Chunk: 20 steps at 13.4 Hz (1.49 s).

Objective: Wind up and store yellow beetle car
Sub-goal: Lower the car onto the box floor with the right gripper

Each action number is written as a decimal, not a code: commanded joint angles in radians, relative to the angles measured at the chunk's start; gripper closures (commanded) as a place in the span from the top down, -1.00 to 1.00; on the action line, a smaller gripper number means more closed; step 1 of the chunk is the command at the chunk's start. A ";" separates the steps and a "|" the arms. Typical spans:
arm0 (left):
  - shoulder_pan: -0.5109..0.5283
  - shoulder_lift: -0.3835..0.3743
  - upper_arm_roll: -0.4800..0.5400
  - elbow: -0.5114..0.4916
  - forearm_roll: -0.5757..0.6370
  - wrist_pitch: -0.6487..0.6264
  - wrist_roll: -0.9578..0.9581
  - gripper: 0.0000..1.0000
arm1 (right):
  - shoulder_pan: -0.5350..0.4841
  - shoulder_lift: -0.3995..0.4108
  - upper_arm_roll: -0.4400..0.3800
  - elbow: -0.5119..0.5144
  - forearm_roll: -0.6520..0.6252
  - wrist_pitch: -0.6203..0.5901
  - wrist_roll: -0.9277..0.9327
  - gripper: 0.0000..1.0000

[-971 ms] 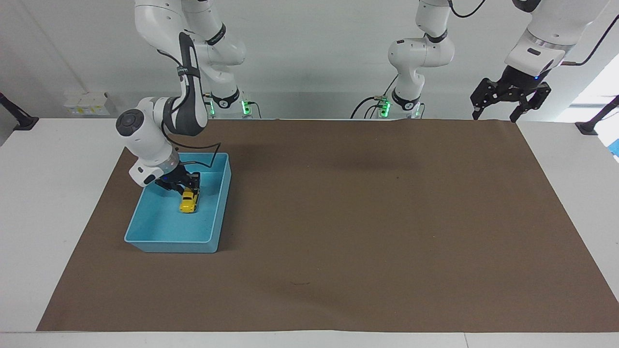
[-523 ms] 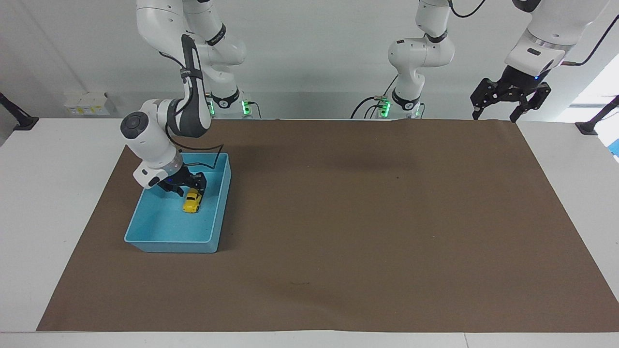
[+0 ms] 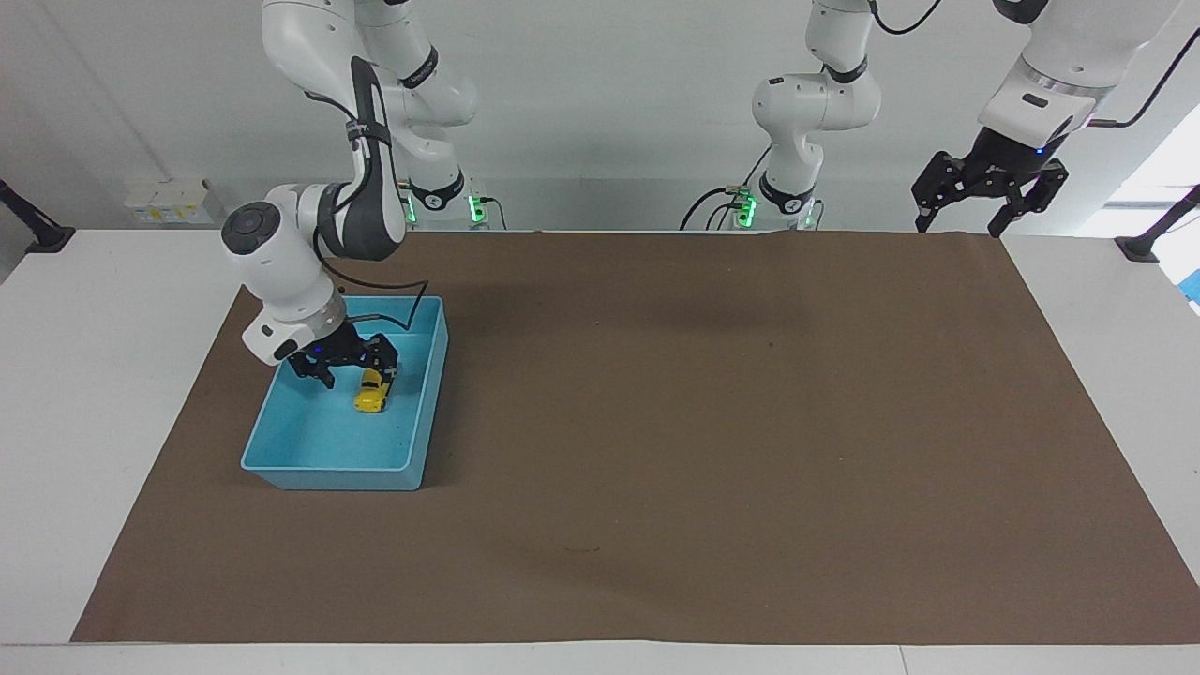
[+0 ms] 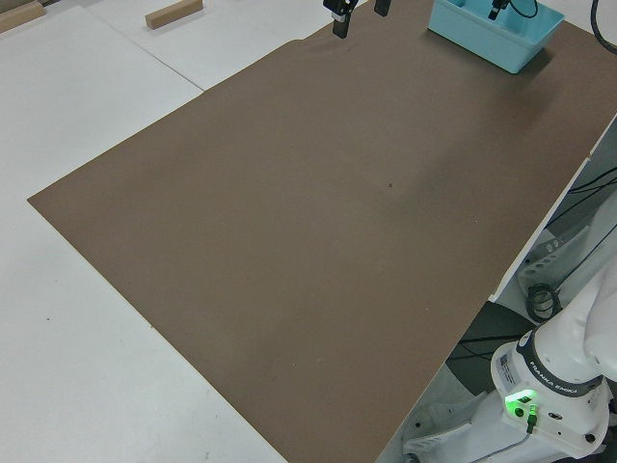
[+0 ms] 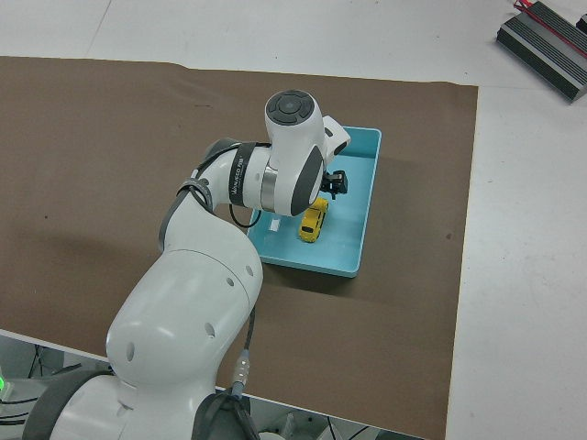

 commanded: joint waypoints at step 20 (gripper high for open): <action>0.013 -0.002 -0.009 0.006 0.002 -0.014 -0.007 1.00 | 0.006 -0.213 0.073 0.271 0.003 -0.539 0.245 1.00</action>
